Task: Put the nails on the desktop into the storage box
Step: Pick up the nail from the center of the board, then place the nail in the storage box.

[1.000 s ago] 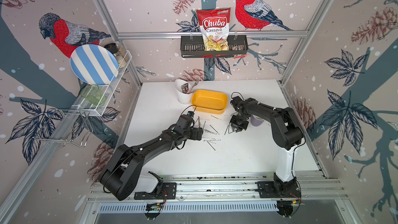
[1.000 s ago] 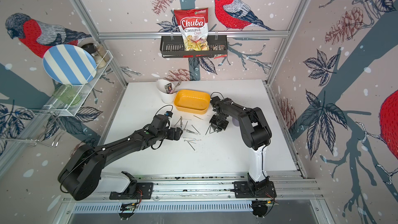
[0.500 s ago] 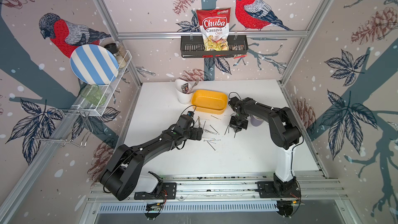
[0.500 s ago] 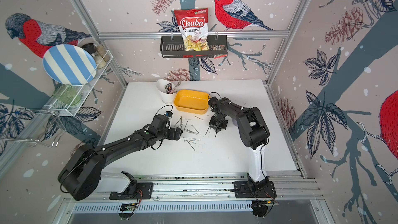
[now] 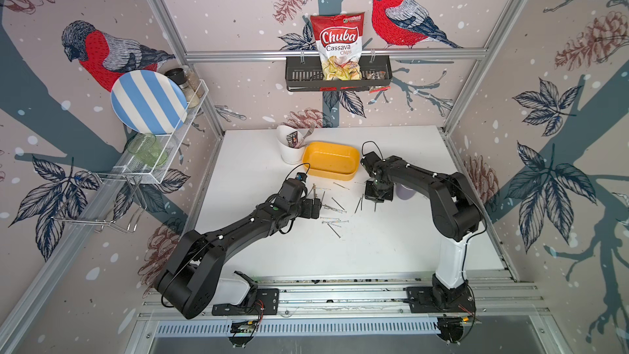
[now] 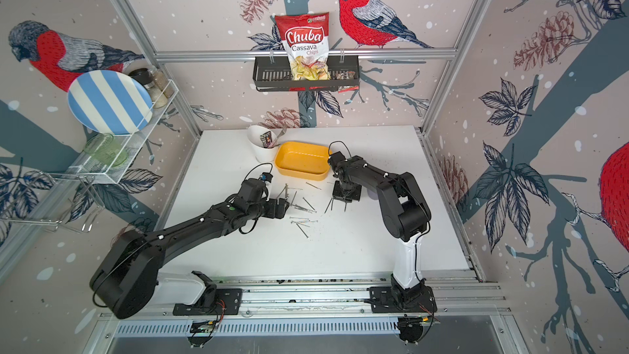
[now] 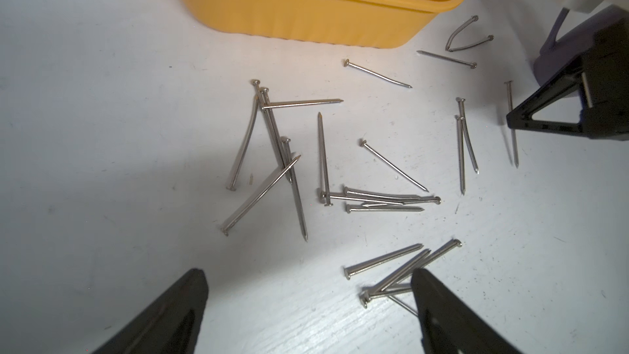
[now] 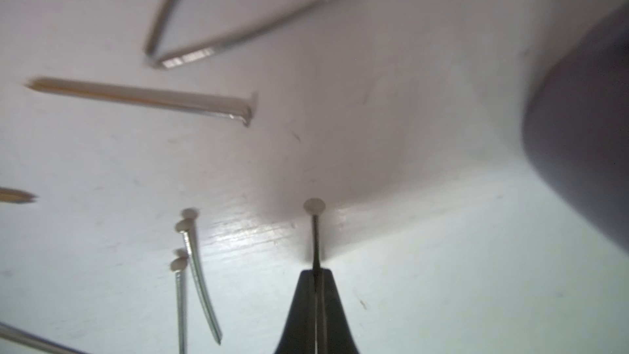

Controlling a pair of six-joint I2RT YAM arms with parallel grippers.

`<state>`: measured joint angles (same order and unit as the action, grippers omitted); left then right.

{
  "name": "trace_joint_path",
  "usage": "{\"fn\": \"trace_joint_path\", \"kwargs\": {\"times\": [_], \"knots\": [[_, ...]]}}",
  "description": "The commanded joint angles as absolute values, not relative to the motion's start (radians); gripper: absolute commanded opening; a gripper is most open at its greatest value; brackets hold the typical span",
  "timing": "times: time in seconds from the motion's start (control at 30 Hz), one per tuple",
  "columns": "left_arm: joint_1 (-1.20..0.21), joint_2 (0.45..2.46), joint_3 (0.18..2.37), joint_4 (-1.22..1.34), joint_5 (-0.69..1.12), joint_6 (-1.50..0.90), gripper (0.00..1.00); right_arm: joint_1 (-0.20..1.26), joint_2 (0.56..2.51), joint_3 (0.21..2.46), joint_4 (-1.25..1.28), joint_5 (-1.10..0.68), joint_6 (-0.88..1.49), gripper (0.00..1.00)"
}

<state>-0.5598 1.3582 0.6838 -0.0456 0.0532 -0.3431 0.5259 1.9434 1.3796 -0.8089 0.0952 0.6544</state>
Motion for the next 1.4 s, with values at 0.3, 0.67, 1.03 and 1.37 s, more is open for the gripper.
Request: {"fn": "trace_joint_path", "kwargs": {"times": [0.3,0.67,1.03,1.37], "knots": [[-0.511,1.374,0.756,-0.056,0.113,-0.354,0.95,0.524,1.837,1.495,-0.779,0.112,0.614,0.00],[-0.470,1.371,0.757,-0.063,0.135,-0.355,0.95,0.540,1.949,1.810,-0.845,0.019,0.601,0.00],[-0.443,1.319,0.720,-0.098,0.131,-0.347,0.95,0.555,2.259,2.129,-0.891,-0.064,0.575,0.00],[-0.430,1.278,0.695,-0.142,0.122,-0.340,0.95,0.543,2.446,2.253,-0.912,-0.066,0.548,0.00]]}}
